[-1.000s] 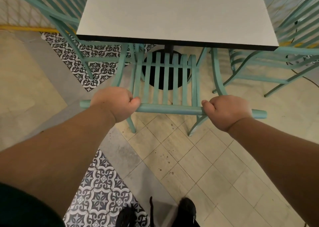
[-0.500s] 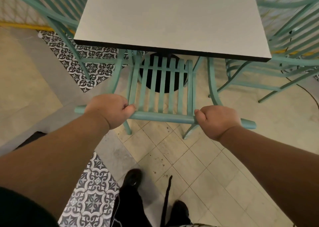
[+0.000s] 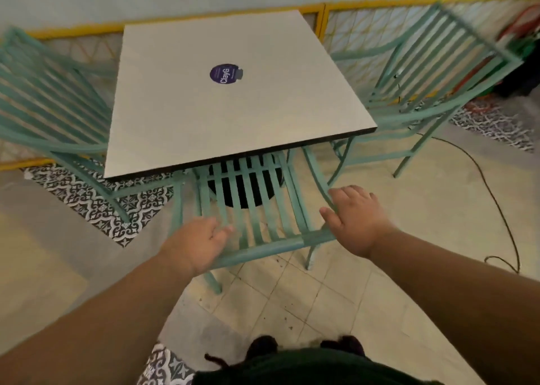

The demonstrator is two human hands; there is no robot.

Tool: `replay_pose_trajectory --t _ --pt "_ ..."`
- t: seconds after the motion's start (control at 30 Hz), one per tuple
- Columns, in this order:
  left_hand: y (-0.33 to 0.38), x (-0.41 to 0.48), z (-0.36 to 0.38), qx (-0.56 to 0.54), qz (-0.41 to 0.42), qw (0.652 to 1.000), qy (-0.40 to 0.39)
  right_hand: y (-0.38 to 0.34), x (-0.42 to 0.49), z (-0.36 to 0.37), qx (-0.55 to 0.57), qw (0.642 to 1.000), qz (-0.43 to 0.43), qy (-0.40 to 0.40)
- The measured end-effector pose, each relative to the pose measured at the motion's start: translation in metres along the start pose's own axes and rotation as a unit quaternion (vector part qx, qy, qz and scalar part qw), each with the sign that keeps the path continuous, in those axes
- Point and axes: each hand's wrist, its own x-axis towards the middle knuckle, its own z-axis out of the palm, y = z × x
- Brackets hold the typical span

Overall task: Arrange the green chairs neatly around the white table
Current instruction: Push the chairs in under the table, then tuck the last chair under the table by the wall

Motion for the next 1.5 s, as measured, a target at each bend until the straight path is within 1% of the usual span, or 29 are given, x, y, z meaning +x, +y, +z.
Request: replay_pose_trajectory --t 0.1,0.17,0.3,0.37,0.43,0.57,0.73,0.87,0.97,1.07,1.23,1.37,1.5 --pt "0.049 -0.004 -0.037 0.046 0.05 0.995 0.068 0.018 -0.005 -0.047 0.003 0.999 0.006 0.053" --pt "0.084 -0.004 -0.067 0.056 0.076 0.99 0.102 0.032 -0.005 -0.079 0.007 0.996 0.016 0.09" --pt "0.157 -0.005 -0.112 0.098 0.121 0.975 0.157 0.068 -0.015 -0.136 0.022 0.988 0.022 0.153" --pt "0.188 -0.006 -0.122 0.115 0.144 0.968 0.168 0.086 -0.024 -0.151 0.042 0.983 0.037 0.173" --pt "0.219 -0.007 -0.122 0.144 0.169 0.962 0.159 0.106 -0.036 -0.155 0.084 0.978 0.063 0.182" --pt "0.25 -0.005 -0.115 0.203 0.201 0.946 0.151 0.131 -0.049 -0.146 0.101 0.974 0.095 0.178" --pt "0.295 0.001 -0.101 0.218 0.246 0.936 0.129 0.169 -0.071 -0.136 0.159 0.956 0.152 0.195" --pt "0.333 0.008 -0.089 0.229 0.299 0.919 0.115 0.197 -0.083 -0.134 0.196 0.937 0.193 0.215" --pt "0.364 0.013 -0.078 0.229 0.318 0.913 0.111 0.221 -0.091 -0.135 0.179 0.937 0.212 0.214" --pt "0.395 0.016 -0.065 0.227 0.317 0.915 0.106 0.254 -0.102 -0.141 0.151 0.941 0.216 0.213" --pt "0.455 0.03 -0.045 0.227 0.324 0.909 0.129 0.326 -0.119 -0.166 0.107 0.943 0.222 0.225" --pt "0.501 0.035 -0.032 0.204 0.323 0.914 0.138 0.376 -0.121 -0.19 0.095 0.943 0.214 0.236" --pt "0.533 0.052 -0.027 0.209 0.313 0.917 0.132 0.412 -0.101 -0.202 0.105 0.947 0.202 0.228"
